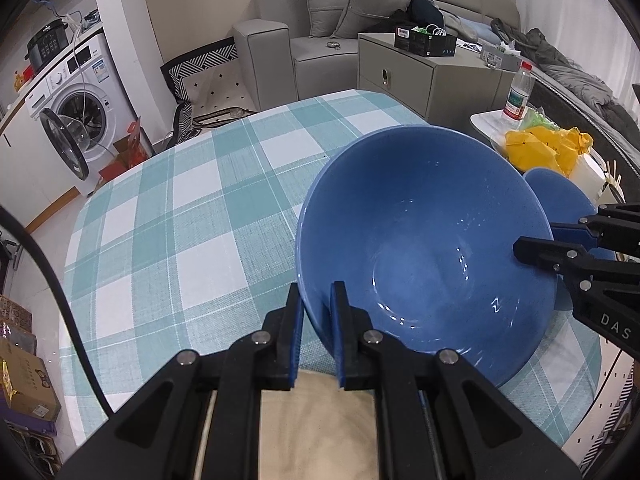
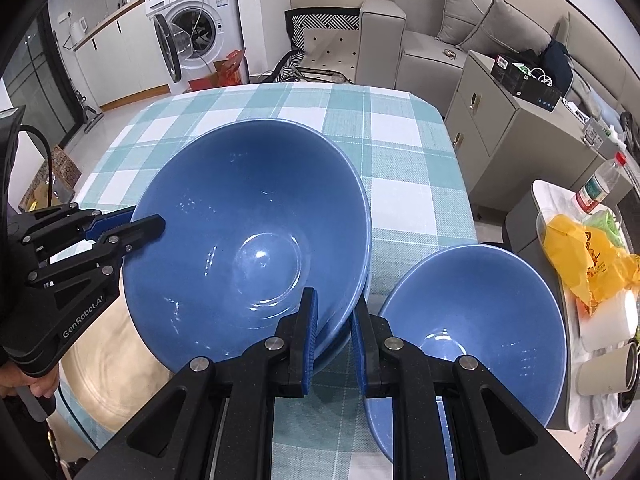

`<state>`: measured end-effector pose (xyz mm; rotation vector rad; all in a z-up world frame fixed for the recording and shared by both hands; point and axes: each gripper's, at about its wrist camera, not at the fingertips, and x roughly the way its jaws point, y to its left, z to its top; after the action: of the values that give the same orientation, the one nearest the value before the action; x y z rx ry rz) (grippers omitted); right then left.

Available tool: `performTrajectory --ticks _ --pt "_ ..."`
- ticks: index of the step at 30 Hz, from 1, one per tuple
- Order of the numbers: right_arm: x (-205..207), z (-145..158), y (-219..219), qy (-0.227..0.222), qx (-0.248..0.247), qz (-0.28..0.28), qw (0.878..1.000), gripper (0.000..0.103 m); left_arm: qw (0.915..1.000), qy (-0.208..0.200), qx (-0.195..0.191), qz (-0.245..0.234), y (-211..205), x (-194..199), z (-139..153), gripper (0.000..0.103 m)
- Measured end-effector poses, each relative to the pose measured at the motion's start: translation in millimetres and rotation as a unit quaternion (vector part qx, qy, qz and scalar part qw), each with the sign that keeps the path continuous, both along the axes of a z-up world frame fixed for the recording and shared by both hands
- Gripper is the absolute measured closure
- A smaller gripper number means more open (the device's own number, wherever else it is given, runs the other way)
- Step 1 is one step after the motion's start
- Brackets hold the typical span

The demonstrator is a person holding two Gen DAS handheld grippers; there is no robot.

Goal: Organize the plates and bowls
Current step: 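Lift the blue bowl with both grippers and carry it toward another blue bowl, then lower the blue bowl beside the other blue bowl and open both grippers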

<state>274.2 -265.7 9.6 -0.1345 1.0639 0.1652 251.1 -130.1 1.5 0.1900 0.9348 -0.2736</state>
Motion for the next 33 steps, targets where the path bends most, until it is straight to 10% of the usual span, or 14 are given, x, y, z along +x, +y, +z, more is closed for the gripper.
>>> performTrajectory --ticks 33 --pt "1.0 -12.1 12.8 -0.007 -0.082 0.017 0.996 0.078 0.9994 0.001 0.030 -0.017 -6.2 2.9 -12.2 0.086"
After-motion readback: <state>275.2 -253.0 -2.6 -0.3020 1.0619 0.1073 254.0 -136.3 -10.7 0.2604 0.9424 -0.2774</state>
